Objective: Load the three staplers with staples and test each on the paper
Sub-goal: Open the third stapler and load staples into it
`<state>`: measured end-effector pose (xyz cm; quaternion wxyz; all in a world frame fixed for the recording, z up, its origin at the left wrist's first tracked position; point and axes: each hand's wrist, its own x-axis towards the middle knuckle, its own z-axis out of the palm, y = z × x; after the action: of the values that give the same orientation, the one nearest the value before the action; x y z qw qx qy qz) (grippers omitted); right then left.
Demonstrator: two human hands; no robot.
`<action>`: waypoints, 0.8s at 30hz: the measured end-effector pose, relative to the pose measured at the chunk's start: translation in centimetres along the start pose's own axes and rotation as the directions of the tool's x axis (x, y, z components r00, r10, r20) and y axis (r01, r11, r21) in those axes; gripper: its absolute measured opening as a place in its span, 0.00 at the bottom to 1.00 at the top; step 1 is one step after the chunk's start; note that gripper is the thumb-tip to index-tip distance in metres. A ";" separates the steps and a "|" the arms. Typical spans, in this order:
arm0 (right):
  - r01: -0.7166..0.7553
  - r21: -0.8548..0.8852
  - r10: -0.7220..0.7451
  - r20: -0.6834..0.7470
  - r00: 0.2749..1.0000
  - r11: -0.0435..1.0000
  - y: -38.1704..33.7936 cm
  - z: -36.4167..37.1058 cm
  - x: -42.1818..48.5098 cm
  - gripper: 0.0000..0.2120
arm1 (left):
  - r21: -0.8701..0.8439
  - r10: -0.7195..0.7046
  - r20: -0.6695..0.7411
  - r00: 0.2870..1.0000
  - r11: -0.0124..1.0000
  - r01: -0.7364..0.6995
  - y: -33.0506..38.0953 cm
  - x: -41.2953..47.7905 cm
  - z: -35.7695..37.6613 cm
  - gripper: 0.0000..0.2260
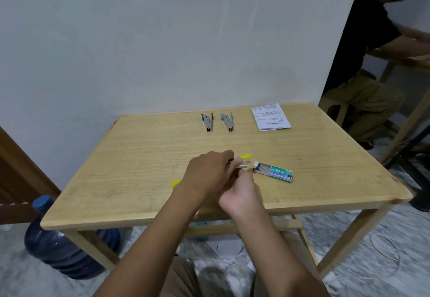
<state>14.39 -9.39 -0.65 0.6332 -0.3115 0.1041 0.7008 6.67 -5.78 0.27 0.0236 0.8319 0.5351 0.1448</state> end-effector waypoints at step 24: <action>0.495 -0.832 -0.220 0.547 0.808 -0.250 -6.6 0.8 6.0 0.17 | -0.713 0.031 0.489 0.872 -0.561 0.420 -2.8 -0.2 3.2 0.15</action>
<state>20.41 -2.83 -1.83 0.3717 -0.6177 -0.6023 0.3427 4.99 -4.36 -3.39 0.8250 0.2571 0.2935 0.4087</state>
